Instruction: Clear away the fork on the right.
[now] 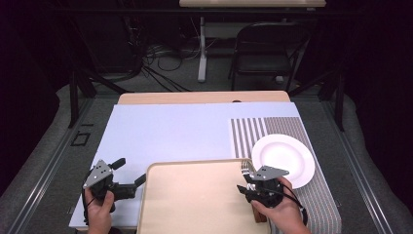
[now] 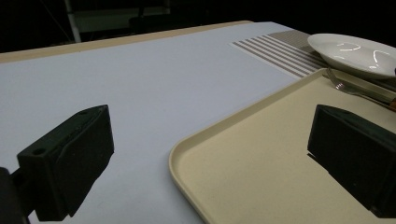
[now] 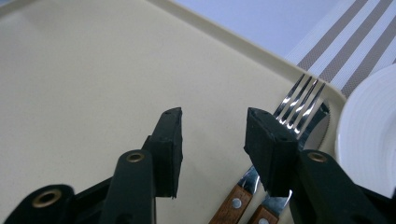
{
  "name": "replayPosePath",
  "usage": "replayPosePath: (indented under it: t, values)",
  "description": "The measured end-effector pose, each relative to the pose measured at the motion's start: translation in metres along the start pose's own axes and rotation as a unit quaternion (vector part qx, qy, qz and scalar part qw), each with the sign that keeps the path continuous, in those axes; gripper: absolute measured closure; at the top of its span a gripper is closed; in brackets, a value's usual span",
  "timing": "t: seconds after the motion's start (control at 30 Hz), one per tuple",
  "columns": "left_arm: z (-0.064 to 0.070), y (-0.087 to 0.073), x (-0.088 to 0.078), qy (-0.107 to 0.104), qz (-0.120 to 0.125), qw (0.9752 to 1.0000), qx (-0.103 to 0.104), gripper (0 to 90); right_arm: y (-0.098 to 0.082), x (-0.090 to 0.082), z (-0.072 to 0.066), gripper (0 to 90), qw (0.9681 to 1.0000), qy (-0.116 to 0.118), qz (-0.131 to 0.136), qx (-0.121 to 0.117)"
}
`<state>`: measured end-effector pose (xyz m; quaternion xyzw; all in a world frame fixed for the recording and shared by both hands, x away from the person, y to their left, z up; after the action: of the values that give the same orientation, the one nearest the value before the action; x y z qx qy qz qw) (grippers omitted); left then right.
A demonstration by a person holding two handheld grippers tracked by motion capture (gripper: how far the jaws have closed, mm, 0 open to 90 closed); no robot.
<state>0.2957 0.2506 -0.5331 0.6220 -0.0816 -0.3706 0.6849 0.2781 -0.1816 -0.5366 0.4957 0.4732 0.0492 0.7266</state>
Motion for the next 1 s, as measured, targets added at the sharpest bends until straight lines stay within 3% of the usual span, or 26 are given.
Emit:
replayPosePath:
  t: [0.23, 0.37, 0.5, 0.67, 0.77, 1.0]
  values:
    - [0.000, 0.000, 0.000, 0.001, 0.001, 1.0000, 0.002, 0.4, 0.005, -0.007, 0.002, 54.9, 0.9997, 0.002, 0.014, -0.020]
    - [0.000, 0.001, -0.001, 0.001, 0.004, 1.0000, 0.000, 0.5, 0.007, -0.011, 0.003, 56.2, 0.9992, -0.006, 0.037, -0.012]
    - [0.001, 0.001, 0.000, 0.001, 0.003, 1.0000, 0.002, 0.4, 0.005, -0.017, 0.005, 55.2, 0.9993, -0.007, 0.037, -0.004]
    - [0.001, 0.001, 0.000, 0.001, 0.001, 1.0000, 0.001, 0.5, 0.001, -0.027, 0.013, 51.0, 0.9986, -0.029, 0.044, -0.005]
    - [0.001, 0.000, 0.000, 0.000, 0.002, 1.0000, 0.000, 0.5, -0.003, -0.036, 0.020, 46.9, 0.9982, -0.039, 0.044, 0.006]
    - [0.000, 0.000, 0.001, 0.000, 0.001, 1.0000, 0.000, 0.5, -0.012, -0.052, 0.038, 38.4, 0.9953, -0.074, 0.063, 0.005]
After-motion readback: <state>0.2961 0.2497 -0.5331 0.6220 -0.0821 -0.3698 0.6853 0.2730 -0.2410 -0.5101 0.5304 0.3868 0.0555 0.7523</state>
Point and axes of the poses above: each handheld gripper's, and its own axes: x roughly forward along the jaws, y roughly out of its top, z roughly to its right, the point moved 3 cm from there along x, roughly forward along the jaws, and after that the axes turned 7 degrees about -x, right-handed, at the moved point
